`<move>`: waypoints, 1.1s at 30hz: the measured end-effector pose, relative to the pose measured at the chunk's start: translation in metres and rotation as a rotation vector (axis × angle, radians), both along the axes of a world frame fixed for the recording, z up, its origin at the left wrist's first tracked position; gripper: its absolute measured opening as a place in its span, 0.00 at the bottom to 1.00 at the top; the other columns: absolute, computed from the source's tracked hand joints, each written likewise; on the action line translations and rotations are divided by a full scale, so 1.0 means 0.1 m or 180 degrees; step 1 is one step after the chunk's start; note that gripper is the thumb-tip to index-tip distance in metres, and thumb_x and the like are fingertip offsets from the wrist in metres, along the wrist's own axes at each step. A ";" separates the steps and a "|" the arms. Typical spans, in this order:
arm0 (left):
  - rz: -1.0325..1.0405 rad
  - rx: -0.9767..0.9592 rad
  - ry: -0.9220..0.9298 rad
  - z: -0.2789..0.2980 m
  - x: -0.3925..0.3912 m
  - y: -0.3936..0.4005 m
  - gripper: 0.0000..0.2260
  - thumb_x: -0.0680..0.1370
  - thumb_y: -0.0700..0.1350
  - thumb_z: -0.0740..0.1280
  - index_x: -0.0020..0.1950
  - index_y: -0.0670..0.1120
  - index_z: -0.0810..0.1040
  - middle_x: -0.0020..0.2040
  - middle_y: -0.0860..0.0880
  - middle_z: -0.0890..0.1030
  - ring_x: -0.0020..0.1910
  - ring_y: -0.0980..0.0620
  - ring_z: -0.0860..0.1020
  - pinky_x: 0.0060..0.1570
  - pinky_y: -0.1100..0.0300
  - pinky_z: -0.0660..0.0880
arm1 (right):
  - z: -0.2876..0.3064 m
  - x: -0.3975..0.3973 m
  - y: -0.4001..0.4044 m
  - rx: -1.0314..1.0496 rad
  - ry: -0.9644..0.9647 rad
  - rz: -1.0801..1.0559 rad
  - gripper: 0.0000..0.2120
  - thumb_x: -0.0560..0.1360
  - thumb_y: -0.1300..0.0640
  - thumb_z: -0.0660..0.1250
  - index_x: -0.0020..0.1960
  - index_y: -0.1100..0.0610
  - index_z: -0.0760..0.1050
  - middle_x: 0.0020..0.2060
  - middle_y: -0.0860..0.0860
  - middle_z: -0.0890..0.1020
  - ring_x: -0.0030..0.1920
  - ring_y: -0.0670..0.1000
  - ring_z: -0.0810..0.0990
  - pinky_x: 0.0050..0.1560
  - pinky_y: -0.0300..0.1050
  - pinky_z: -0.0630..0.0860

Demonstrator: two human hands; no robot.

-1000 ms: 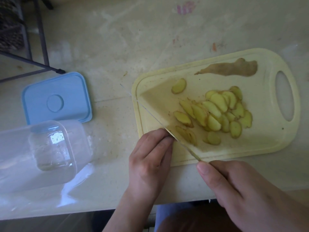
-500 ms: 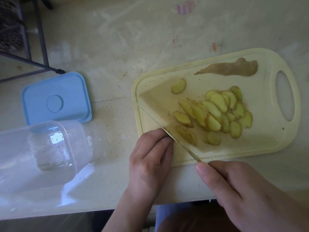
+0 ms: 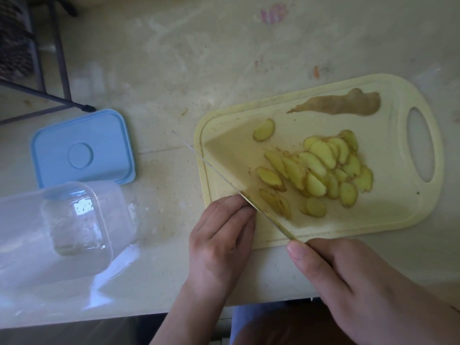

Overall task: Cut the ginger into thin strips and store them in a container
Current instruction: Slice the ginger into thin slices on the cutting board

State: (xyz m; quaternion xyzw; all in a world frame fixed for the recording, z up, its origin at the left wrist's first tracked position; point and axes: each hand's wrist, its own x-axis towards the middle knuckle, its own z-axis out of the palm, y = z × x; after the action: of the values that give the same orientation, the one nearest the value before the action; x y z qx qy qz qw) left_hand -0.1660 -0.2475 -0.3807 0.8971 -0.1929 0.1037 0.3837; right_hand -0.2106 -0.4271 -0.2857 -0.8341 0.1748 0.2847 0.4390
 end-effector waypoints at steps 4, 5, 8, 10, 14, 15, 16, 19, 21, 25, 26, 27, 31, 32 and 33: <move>-0.0064 -0.0027 -0.0018 -0.02 0.01 0.02 0.10 0.81 0.38 0.68 0.43 0.36 0.86 0.50 0.48 0.83 0.49 0.51 0.82 0.53 0.63 0.78 | 0.00 0.05 -0.02 0.0125 0.0144 0.0129 0.42 0.61 0.13 0.34 0.43 0.42 0.72 0.30 0.42 0.77 0.34 0.43 0.77 0.39 0.37 0.71; -0.0077 -0.0025 -0.0018 -0.02 0.02 0.02 0.11 0.82 0.38 0.67 0.43 0.36 0.86 0.49 0.47 0.84 0.49 0.50 0.82 0.53 0.63 0.78 | -0.01 0.06 -0.02 0.0178 0.0141 0.0137 0.41 0.61 0.13 0.34 0.42 0.42 0.71 0.28 0.43 0.76 0.33 0.44 0.76 0.38 0.38 0.70; -0.0091 -0.0047 0.0000 -0.02 0.02 0.02 0.11 0.82 0.38 0.67 0.43 0.36 0.86 0.47 0.45 0.85 0.48 0.49 0.82 0.53 0.61 0.78 | -0.02 0.07 -0.03 0.0153 0.0138 0.0182 0.40 0.62 0.14 0.35 0.42 0.42 0.71 0.28 0.43 0.76 0.33 0.45 0.77 0.36 0.38 0.69; -0.0098 -0.0069 0.0028 -0.02 0.01 0.02 0.10 0.81 0.37 0.68 0.44 0.36 0.86 0.48 0.45 0.85 0.48 0.48 0.83 0.51 0.59 0.79 | -0.03 0.05 -0.02 0.0059 0.0132 0.0165 0.40 0.62 0.14 0.35 0.42 0.41 0.72 0.30 0.40 0.77 0.35 0.45 0.77 0.35 0.36 0.69; -0.0080 -0.0050 0.0039 -0.03 0.00 0.03 0.10 0.82 0.38 0.68 0.45 0.37 0.86 0.49 0.46 0.85 0.50 0.49 0.83 0.52 0.60 0.79 | -0.11 0.08 0.01 0.0128 0.0303 0.0223 0.34 0.64 0.17 0.37 0.40 0.39 0.71 0.27 0.41 0.75 0.32 0.45 0.75 0.32 0.37 0.67; -0.0090 -0.0048 0.0057 -0.03 0.00 0.04 0.10 0.82 0.38 0.68 0.45 0.37 0.86 0.49 0.46 0.85 0.50 0.50 0.83 0.53 0.60 0.79 | -0.12 0.08 0.02 0.0177 0.0338 0.0218 0.35 0.64 0.16 0.37 0.40 0.38 0.71 0.26 0.41 0.75 0.31 0.45 0.75 0.32 0.37 0.68; -0.0112 -0.0033 0.0074 -0.03 0.00 0.04 0.09 0.81 0.37 0.68 0.45 0.37 0.86 0.49 0.46 0.85 0.50 0.50 0.83 0.54 0.60 0.79 | -0.14 0.10 0.01 0.0206 0.0331 0.0205 0.37 0.62 0.14 0.35 0.40 0.38 0.71 0.26 0.41 0.76 0.30 0.45 0.75 0.32 0.39 0.68; -0.0136 0.0100 0.0075 -0.05 0.01 0.05 0.05 0.77 0.32 0.71 0.46 0.37 0.86 0.49 0.45 0.85 0.50 0.50 0.82 0.55 0.61 0.78 | -0.24 0.20 0.00 0.0313 0.0284 0.0158 0.44 0.59 0.12 0.36 0.39 0.45 0.72 0.24 0.47 0.74 0.26 0.46 0.73 0.33 0.42 0.68; -0.0158 0.0160 0.0082 -0.05 0.02 0.05 0.05 0.78 0.33 0.70 0.46 0.37 0.86 0.49 0.45 0.85 0.50 0.50 0.82 0.55 0.63 0.77 | -0.34 0.29 0.02 0.0502 0.0261 0.0090 0.40 0.64 0.15 0.44 0.35 0.52 0.69 0.21 0.48 0.68 0.23 0.46 0.67 0.29 0.41 0.64; -0.0333 0.0341 0.0137 0.00 0.05 0.06 0.04 0.77 0.33 0.71 0.48 0.38 0.86 0.50 0.45 0.83 0.49 0.51 0.80 0.54 0.64 0.77 | -0.35 0.32 -0.02 0.0833 0.0285 -0.0120 0.37 0.74 0.22 0.47 0.32 0.57 0.63 0.21 0.46 0.62 0.20 0.45 0.62 0.24 0.35 0.59; -0.0358 0.0371 0.0118 0.00 0.07 0.04 0.04 0.76 0.33 0.72 0.48 0.38 0.86 0.50 0.45 0.83 0.49 0.50 0.81 0.54 0.63 0.77 | -0.32 0.30 -0.07 0.0974 0.0449 -0.0289 0.37 0.75 0.23 0.49 0.33 0.57 0.63 0.22 0.46 0.61 0.19 0.44 0.60 0.21 0.35 0.57; -0.0380 0.0387 0.0084 0.00 0.11 0.02 0.04 0.75 0.32 0.74 0.48 0.38 0.86 0.49 0.45 0.83 0.48 0.49 0.81 0.52 0.62 0.78 | -0.28 0.30 -0.12 0.1185 0.0696 -0.0484 0.35 0.73 0.25 0.51 0.35 0.59 0.63 0.23 0.47 0.61 0.19 0.44 0.59 0.19 0.37 0.56; -0.0382 0.0401 -0.0006 -0.01 0.34 -0.14 0.06 0.73 0.31 0.73 0.45 0.40 0.85 0.48 0.46 0.84 0.45 0.48 0.81 0.46 0.58 0.79 | -0.15 0.34 -0.26 0.1701 0.1160 -0.0634 0.29 0.73 0.27 0.54 0.38 0.54 0.64 0.25 0.50 0.62 0.21 0.47 0.59 0.21 0.35 0.58; -0.0387 0.0416 -0.0036 0.00 0.38 -0.16 0.05 0.73 0.32 0.73 0.44 0.40 0.85 0.48 0.46 0.84 0.46 0.48 0.81 0.45 0.57 0.79 | -0.12 0.35 -0.28 0.1729 0.1117 -0.0572 0.28 0.75 0.28 0.54 0.39 0.54 0.64 0.26 0.50 0.62 0.22 0.47 0.59 0.21 0.36 0.58; -0.0408 0.0438 -0.0079 0.01 0.39 -0.16 0.05 0.72 0.32 0.72 0.44 0.40 0.85 0.48 0.46 0.85 0.46 0.49 0.81 0.44 0.56 0.79 | -0.08 0.36 -0.31 0.1711 0.1067 -0.0511 0.28 0.77 0.29 0.54 0.39 0.54 0.64 0.26 0.50 0.63 0.22 0.47 0.59 0.21 0.37 0.59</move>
State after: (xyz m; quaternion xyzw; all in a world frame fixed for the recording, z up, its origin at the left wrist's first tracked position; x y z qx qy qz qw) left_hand -0.1266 -0.2634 -0.3796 0.9058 -0.2613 0.0766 0.3246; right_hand -0.1747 -0.4577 -0.2942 -0.6133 0.2284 0.4185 0.6297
